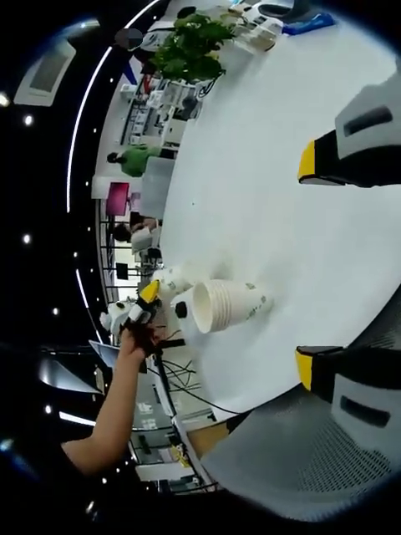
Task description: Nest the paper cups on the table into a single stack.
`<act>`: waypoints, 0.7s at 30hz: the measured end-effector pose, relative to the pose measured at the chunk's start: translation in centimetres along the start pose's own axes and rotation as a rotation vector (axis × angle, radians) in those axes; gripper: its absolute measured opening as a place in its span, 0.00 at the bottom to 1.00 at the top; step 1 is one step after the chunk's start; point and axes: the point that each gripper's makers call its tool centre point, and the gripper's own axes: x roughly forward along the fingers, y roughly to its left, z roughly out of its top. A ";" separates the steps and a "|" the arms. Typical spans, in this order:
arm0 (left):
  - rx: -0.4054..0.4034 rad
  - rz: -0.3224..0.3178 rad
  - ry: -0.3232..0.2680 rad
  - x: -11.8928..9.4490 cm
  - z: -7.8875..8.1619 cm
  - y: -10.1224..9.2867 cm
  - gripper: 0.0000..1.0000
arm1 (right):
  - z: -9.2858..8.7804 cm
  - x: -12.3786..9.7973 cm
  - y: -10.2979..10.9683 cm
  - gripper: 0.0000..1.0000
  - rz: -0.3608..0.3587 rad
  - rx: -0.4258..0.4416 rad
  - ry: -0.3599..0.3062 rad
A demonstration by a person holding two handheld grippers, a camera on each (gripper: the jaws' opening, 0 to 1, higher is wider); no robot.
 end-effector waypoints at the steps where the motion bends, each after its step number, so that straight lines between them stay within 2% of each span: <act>1: 0.004 0.000 0.000 -0.1 0.0 -0.2 0.00 | 0.0 0.0 0.0 0.79 0.002 -0.001 -0.001; 5: 0.037 -0.011 -0.011 -0.8 0.5 -1.6 0.00 | 0.1 0.0 0.1 0.79 0.008 -0.003 -0.004; 6: 0.044 -0.014 -0.015 -0.8 0.3 -2.8 0.00 | 0.1 0.0 0.1 0.79 0.008 -0.005 -0.005; 9: 0.059 -0.018 -0.022 -1.0 0.2 -4.5 0.00 | 0.1 0.0 0.1 0.79 0.010 -0.007 -0.009; 21: 0.128 -0.056 0.018 -1.8 -1.7 -9.0 0.00 | 0.3 -0.1 0.2 0.79 0.014 -0.006 -0.018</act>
